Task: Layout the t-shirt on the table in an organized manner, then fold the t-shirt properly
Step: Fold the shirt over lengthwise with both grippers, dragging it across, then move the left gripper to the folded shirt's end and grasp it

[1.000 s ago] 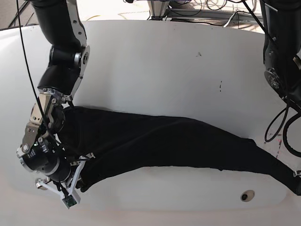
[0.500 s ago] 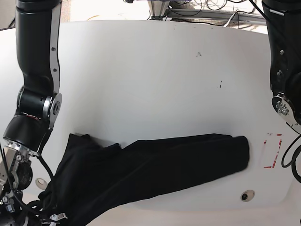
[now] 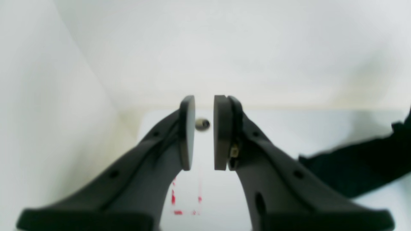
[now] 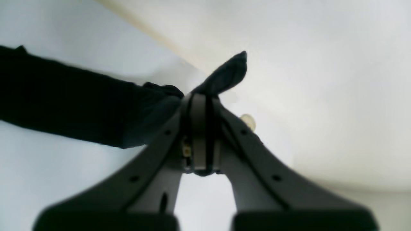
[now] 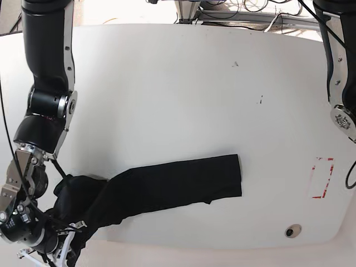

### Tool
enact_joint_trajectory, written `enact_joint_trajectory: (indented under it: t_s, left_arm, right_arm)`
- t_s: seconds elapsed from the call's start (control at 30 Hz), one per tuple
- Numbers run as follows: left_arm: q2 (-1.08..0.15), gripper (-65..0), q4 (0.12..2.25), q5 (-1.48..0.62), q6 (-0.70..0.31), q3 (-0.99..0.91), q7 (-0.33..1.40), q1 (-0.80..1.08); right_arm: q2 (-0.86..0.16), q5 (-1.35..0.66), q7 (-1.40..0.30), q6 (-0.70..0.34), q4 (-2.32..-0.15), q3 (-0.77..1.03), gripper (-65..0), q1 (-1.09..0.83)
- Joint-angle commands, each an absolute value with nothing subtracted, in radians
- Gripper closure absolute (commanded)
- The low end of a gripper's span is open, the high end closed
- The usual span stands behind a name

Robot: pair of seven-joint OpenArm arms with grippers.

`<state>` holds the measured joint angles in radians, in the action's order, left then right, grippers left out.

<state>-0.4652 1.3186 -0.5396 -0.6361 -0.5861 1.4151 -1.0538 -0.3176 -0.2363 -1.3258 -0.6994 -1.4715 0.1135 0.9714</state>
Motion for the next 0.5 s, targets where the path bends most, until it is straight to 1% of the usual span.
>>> enact_joint_trajectory:
  t_s: [0.0,0.07,0.1,0.17,0.23,0.33,0.4,0.47]
  left_arm:
    - [-0.472,-9.7,1.326,-0.588,-0.639,-0.611,1.396,-1.009]
    - [-0.472,-10.6,1.326,-0.631,-0.639,-0.619,1.396,-0.951]
    - [-0.481,-12.6,1.328,-0.690,-0.639,-0.622,1.396,-0.883]
    - [-0.501,-16.2,1.330,-0.765,-0.639,-0.630,1.396,-0.806]
    - [-0.509,-21.0,1.339,-0.829,-0.634,-0.633,1.396,-0.727]
    - [-0.506,-31.3,1.376,-0.911,-0.630,-0.638,1.396,-0.559]
    - [-0.486,-35.8,1.402,-0.920,-0.630,-0.634,1.377,-0.484]
    - [-0.455,-38.2,1.419,-0.903,-0.625,-0.638,1.345,-0.427]
  right_arm:
    - [-0.288,-0.243,-1.302,-0.698,-1.517,0.117,0.0,0.954]
    - [-0.280,-0.243,-1.302,-0.698,-1.529,0.117,0.0,0.928]
    - [-0.277,-0.243,-1.302,-0.698,-1.546,0.117,0.0,0.901]
    - [-0.271,-0.243,-1.302,-0.698,-1.566,0.117,0.0,0.871]
    - [-0.255,-0.242,-1.300,-0.698,-1.580,0.117,0.0,0.846]
    - [-0.239,-0.240,-1.300,-0.698,-1.603,0.117,0.0,0.797]
    - [-0.232,-0.240,-1.300,-0.698,-1.613,0.117,0.0,0.773]
    - [-0.229,-0.242,-1.300,-0.698,-1.620,0.117,0.0,0.754]
